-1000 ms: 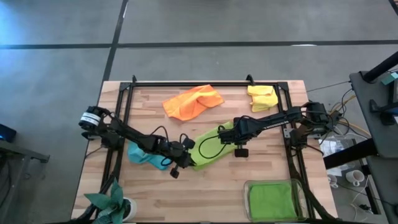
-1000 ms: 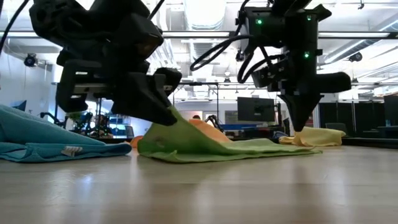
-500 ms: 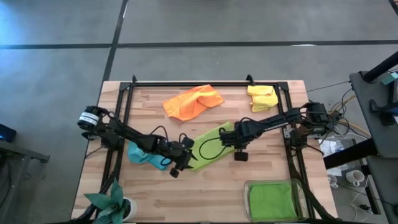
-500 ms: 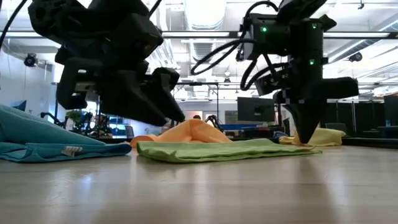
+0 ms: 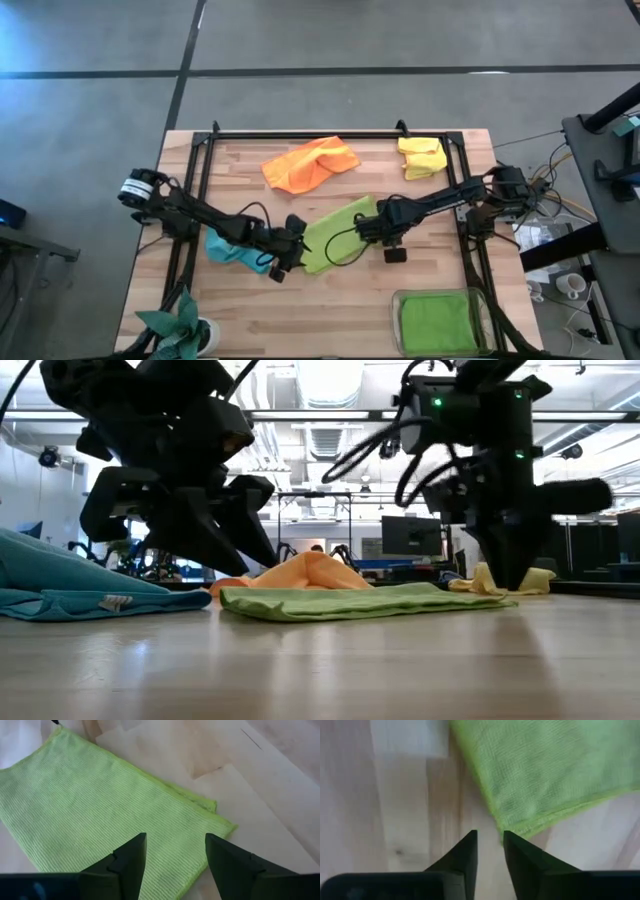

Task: Fold microfiber towels
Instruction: Fold the light green microfiber towel

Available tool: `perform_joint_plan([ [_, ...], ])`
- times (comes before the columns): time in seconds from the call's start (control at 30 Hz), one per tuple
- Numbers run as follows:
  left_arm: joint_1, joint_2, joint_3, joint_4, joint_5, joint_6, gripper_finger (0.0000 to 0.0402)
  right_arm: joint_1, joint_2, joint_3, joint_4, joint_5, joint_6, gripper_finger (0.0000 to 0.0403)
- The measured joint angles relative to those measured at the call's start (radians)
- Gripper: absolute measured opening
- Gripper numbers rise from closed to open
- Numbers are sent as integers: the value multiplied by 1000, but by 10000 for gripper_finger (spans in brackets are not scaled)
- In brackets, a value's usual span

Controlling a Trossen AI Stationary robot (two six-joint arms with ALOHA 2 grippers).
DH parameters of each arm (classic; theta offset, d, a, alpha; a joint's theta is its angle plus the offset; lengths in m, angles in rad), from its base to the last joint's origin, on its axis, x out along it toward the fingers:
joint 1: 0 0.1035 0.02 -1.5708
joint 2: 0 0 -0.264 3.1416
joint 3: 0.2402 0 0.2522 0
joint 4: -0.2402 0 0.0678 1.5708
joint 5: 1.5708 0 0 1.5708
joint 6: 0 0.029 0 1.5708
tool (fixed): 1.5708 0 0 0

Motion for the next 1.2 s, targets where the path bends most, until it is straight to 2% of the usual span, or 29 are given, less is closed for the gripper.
perform_joint_plan([
  [0.1,0,0,-1,-1,0,0,187,3,8,-13,1,47,-32,101],
  [0.23,0,-1,-1,-1,0,0,187,2,23,-14,17,103,-41,92],
  [0.47,0,-1,-1,-1,0,0,187,2,26,-14,27,100,-83,74],
  [0.87,0,-1,-1,-3,0,0,187,2,60,-12,33,99,-113,87],
  [1.2,0,-1,-1,-3,0,0,187,2,59,-1,26,98,-102,49],
])
